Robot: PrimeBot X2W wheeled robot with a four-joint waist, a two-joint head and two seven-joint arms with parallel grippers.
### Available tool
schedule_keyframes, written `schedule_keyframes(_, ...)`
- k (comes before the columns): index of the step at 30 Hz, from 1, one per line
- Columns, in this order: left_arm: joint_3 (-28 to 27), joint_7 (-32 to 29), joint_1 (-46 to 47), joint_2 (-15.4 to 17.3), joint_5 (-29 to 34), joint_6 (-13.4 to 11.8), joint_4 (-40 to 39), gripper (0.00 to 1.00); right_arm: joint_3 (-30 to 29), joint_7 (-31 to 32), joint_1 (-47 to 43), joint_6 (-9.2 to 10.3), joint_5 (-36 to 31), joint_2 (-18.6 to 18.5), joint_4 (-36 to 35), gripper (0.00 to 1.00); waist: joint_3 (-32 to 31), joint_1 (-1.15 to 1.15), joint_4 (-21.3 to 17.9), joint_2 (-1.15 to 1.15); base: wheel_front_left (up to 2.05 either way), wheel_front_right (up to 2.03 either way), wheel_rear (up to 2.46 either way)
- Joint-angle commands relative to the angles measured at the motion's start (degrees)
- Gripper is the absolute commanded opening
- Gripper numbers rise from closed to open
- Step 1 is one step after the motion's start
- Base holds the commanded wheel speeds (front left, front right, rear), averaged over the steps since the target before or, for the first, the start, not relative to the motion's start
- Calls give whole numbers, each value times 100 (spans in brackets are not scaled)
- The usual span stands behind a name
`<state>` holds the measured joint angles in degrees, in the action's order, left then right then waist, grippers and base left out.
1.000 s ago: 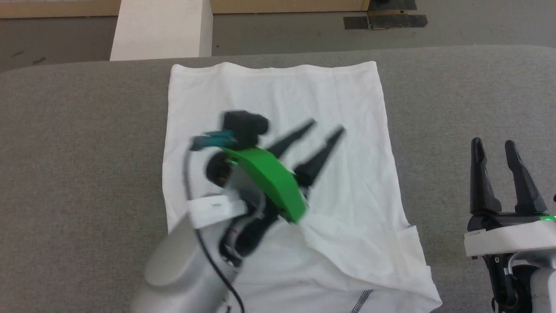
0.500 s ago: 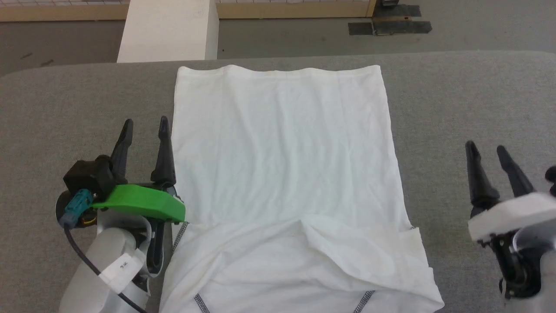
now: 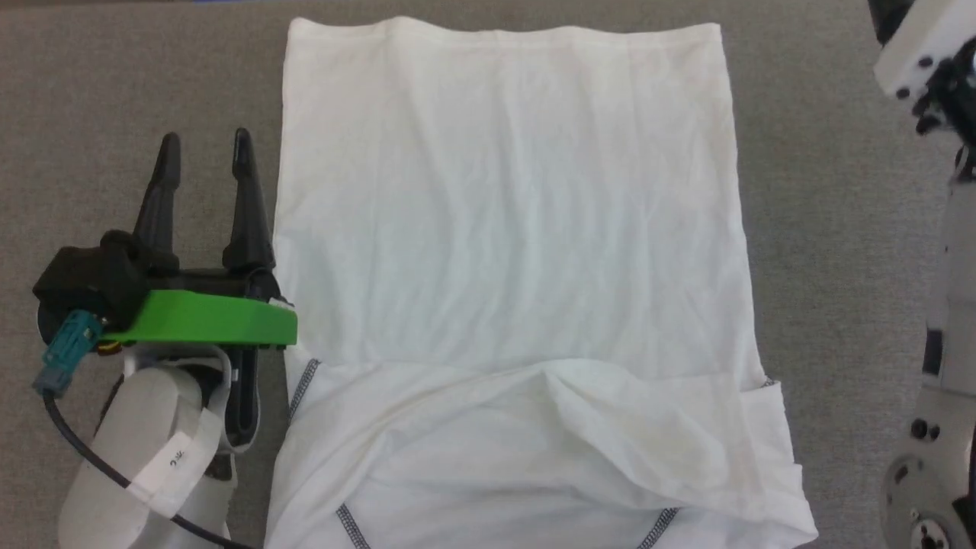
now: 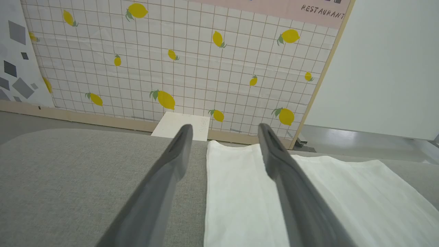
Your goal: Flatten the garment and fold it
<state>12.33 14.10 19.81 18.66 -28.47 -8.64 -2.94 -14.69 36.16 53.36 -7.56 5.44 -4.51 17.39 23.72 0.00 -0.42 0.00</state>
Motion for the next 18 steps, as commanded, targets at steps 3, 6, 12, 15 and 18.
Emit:
schedule_keyframes(3, 33, -93, 156, 114, 141, -31, -224, 100, 140, 743, 654, 8, -494, -44, 525, 100, 904, 0, 235, 0, 0, 0, 0)
schedule_keyframes(6, 21, -107, 188, 148, 192, -82, -384, 100, 281, 1438, 1032, 8, -771, -38, 898, 100, 1099, 0, 273, 0, 0, 0, 0)
schedule_keyframes(12, 45, -130, 275, 189, 253, -108, -585, 100, 637, 2436, 1392, 8, -1081, -117, 1191, 100, 1385, 0, 369, 0, 0, 0, 0)
schedule_keyframes(15, 52, -140, 307, 203, 260, -113, -608, 100, 771, 2670, 1431, 8, -1113, -124, 1198, 100, 1467, 0, 393, 0, 0, 0, 0)
schedule_keyframes(18, 39, -154, 328, 225, 257, -126, -631, 100, 982, 2805, 1403, 8, -1025, -157, 1206, 100, 1508, 0, 405, 0, 0, 0, 0)
